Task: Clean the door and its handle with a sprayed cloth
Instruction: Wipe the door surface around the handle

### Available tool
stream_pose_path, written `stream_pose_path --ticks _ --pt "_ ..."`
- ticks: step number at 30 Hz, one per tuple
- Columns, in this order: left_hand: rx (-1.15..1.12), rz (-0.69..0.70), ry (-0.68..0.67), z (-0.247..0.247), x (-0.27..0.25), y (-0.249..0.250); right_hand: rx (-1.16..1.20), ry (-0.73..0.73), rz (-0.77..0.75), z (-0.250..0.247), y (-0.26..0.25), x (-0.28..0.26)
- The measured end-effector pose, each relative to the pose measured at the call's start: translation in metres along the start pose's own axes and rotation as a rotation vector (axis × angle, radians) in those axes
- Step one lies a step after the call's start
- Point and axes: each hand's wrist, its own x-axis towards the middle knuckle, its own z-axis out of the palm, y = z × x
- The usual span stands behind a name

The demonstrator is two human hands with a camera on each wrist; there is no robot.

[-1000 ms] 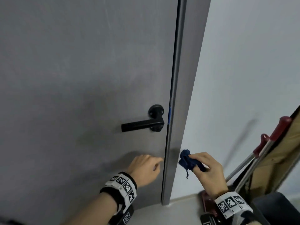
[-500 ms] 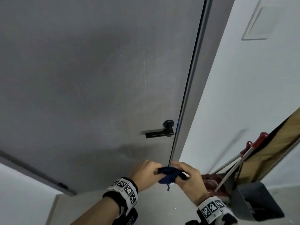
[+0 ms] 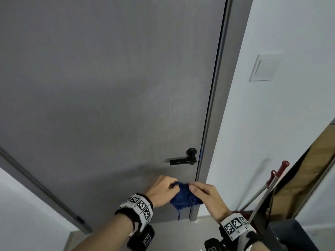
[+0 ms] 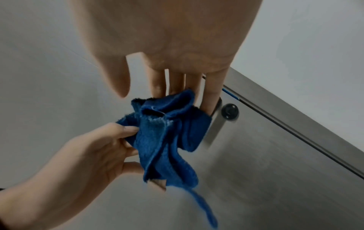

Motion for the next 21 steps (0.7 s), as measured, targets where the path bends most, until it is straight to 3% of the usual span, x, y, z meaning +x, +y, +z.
stream_pose_path --ticks 3,10,16,21 --pt "-0.006 0.088 -0.032 -0.012 -0.003 0.015 -0.151 0.034 -0.041 -0.003 -0.013 -0.009" --pt "-0.034 0.246 -0.063 -0.023 -0.01 0.02 -0.178 0.225 -0.032 0.0 -0.032 -0.026" --pt "0.008 0.281 0.181 -0.094 0.0 0.009 -0.139 0.387 -0.115 0.004 -0.095 0.021" --pt "0.146 0.316 0.522 -0.177 0.019 0.008 -0.103 0.638 -0.254 -0.016 -0.158 0.089"
